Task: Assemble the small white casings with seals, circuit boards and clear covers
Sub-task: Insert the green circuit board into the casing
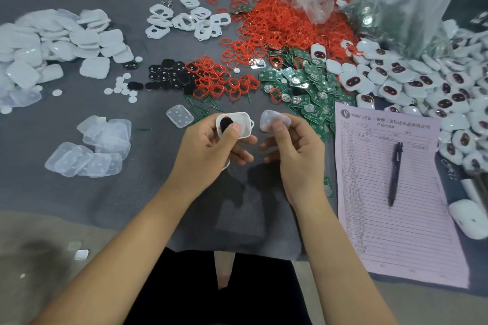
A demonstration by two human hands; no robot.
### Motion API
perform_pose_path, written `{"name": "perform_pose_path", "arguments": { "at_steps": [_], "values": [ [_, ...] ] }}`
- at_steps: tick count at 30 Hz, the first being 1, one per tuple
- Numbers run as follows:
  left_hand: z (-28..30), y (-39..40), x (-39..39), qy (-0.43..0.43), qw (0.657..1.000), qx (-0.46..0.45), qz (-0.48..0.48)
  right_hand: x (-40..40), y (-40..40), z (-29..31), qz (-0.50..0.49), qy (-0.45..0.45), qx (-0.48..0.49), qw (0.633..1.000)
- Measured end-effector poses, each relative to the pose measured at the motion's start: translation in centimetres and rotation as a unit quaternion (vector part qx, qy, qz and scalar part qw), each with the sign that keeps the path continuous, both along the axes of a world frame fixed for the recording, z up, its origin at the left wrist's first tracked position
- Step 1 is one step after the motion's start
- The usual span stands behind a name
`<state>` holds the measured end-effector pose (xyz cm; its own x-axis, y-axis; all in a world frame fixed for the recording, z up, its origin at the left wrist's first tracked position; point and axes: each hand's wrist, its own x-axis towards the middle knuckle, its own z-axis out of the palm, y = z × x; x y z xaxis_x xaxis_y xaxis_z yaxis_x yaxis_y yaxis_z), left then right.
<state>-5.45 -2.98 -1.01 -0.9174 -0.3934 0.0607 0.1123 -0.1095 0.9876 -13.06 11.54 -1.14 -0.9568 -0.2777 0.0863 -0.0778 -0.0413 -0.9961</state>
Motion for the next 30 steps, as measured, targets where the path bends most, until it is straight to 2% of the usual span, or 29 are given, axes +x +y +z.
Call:
{"name": "perform_pose_path", "arguments": {
  "at_steps": [17, 27, 30],
  "values": [
    [0.35, 0.09, -0.01, -0.014, 1.000, 0.020, -0.005, -0.07, 0.03, 0.03, -0.011, -0.033, -0.039, 0.999],
    [0.97, 0.32, 0.00, -0.026, 0.999, 0.046, -0.006, 0.08, 0.22, 0.15, -0.016, 0.017, -0.018, 1.000],
    [0.97, 0.28, 0.04, -0.025, 0.999, 0.046, -0.009, 0.12, 0.10, 0.19, -0.015, -0.001, -0.036, 0.999]
  ]
}}
